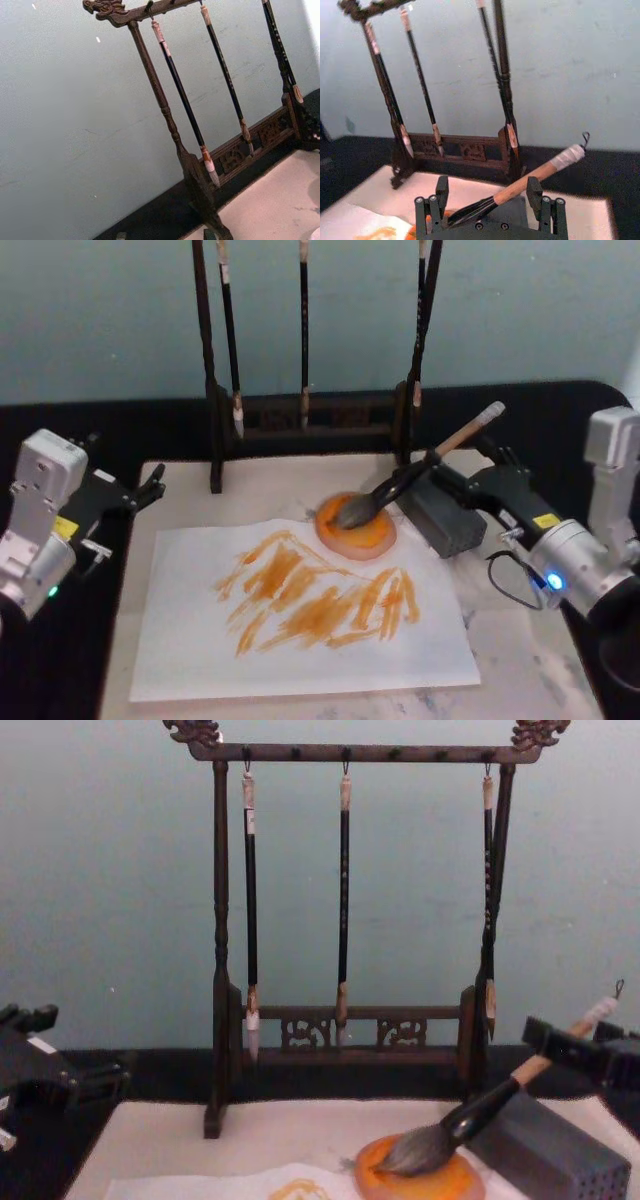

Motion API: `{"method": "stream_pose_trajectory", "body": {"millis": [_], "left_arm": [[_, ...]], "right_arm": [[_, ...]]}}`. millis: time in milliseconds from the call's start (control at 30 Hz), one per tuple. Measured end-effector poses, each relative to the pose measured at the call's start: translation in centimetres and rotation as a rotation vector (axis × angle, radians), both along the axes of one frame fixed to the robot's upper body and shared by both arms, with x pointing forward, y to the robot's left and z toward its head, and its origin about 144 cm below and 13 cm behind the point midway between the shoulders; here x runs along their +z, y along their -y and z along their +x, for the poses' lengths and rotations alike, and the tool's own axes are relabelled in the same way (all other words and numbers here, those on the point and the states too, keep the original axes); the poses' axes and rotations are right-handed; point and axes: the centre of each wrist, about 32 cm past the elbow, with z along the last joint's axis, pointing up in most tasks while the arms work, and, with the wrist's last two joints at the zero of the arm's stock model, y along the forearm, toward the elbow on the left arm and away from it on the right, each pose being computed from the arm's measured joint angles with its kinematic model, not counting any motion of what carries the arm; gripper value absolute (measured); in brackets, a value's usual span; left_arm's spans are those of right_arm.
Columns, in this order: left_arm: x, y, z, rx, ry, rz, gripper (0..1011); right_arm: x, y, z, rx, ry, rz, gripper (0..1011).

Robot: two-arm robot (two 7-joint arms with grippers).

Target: Pick up the brush from the inkstone, write on the paper, then place the brush back to its original position.

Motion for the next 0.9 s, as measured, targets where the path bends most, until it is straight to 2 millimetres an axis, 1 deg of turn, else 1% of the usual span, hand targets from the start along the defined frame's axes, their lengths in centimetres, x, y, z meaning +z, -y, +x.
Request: {"method": "stream_pose_trajectory", "body": {"millis": [200,300,500,900], "left_arm": [[0.0,0.0,0.0,0.000,0.000,0.000,1001],[0.0,0.0,0.0,0.000,0.000,0.000,1001],[0.0,0.0,0.0,0.000,0.000,0.000,1001],[0.0,0.0,0.0,0.000,0.000,0.000,1002]], "right_arm": [[-1.2,-1.3,-0.1,-0.037,0.111,-0.150,1000],[-1.6,-1.7,-0.1,-0.053,0.141,-0.193,1000],[-2.2,-2.1,0.1,-0.071,0.161,-0.232,1000],[-2.2,-2.1,0.1,-0.074,0.165,-0.236,1000]]}}
